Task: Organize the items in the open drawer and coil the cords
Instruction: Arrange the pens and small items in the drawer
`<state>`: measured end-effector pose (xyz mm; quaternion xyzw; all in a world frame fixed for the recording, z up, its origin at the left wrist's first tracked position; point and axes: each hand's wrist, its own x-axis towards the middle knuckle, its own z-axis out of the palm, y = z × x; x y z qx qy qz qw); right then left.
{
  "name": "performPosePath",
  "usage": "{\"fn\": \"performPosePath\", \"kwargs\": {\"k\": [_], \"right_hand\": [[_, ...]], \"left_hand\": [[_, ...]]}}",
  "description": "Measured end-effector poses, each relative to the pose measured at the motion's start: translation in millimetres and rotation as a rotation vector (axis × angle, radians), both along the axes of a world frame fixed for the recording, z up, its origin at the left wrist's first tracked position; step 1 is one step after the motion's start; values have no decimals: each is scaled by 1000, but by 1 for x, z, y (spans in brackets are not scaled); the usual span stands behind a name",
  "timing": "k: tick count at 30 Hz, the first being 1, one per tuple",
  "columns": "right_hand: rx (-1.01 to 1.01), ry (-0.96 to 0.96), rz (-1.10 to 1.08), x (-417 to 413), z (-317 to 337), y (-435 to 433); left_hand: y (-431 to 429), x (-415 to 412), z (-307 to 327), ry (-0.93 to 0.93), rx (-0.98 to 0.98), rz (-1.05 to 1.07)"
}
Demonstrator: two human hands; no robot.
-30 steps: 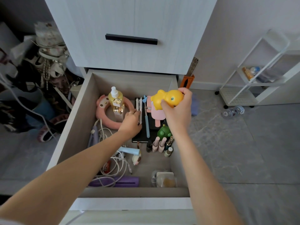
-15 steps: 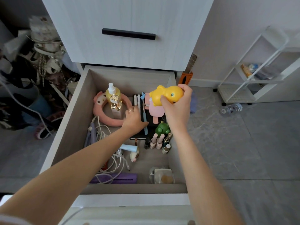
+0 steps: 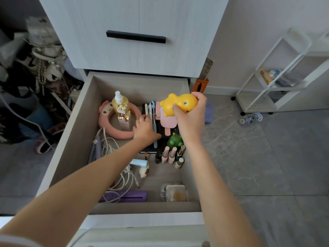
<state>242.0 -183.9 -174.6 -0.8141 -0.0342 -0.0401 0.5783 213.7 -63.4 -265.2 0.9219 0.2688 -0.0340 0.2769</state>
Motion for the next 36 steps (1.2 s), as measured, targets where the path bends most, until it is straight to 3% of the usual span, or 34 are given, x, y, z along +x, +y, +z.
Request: {"fn": "performPosePath", "kwargs": {"k": [12, 22, 30, 36], "right_hand": [[-13, 3, 12, -1, 1, 0], [-8, -29, 28, 1, -2, -1], [27, -63, 36, 7, -6, -1], [166, -83, 119, 9, -1, -1]], "left_hand": [[11, -7, -4, -67, -59, -60], [17, 1, -2, -216, -201, 51], [18, 3, -4, -221, -169, 17], [25, -6, -9, -251, -120, 15]]}}
